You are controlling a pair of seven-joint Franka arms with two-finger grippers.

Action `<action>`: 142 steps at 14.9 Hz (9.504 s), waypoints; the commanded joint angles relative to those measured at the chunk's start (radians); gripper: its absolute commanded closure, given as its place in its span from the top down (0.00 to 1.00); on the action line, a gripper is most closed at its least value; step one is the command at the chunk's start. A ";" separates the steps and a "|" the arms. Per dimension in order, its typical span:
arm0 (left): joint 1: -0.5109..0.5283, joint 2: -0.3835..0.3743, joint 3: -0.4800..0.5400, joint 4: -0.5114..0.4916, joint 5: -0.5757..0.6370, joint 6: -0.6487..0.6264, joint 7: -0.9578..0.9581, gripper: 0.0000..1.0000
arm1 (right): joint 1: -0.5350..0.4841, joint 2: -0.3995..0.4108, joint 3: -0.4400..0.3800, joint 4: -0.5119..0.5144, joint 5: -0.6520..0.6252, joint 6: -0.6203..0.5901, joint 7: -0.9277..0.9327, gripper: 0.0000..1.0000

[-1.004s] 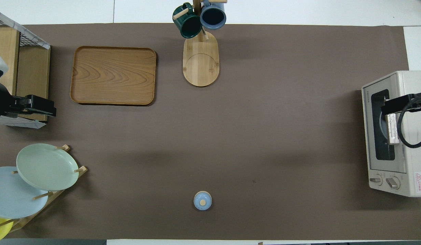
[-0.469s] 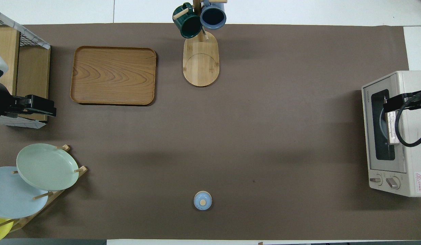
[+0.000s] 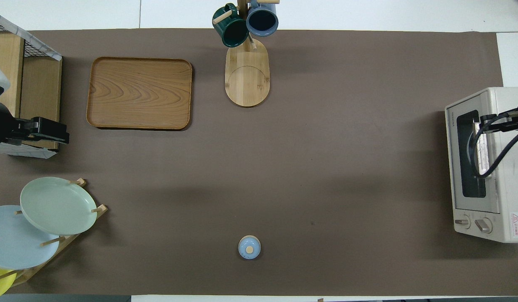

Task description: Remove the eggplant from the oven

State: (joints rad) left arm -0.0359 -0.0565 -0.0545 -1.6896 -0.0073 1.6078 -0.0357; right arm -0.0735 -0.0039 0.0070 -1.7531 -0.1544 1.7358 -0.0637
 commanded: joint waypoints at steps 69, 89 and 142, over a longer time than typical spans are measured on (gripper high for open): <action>0.001 -0.009 0.002 -0.004 0.021 0.000 0.007 1.00 | -0.020 0.019 -0.005 -0.341 0.018 0.221 0.217 0.55; -0.001 -0.009 0.004 -0.004 0.021 0.007 0.005 1.00 | -0.057 -0.033 -0.005 -0.517 0.018 0.438 -0.047 0.00; -0.387 0.145 -0.016 -0.139 -0.053 0.332 -0.994 1.00 | 0.291 0.156 0.037 -0.299 -0.007 0.348 0.467 0.00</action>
State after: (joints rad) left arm -0.3557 0.0544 -0.0873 -1.7941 -0.0475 1.8568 -0.9052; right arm 0.2626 0.2384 0.0317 -1.8786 -0.1281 1.9734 0.4222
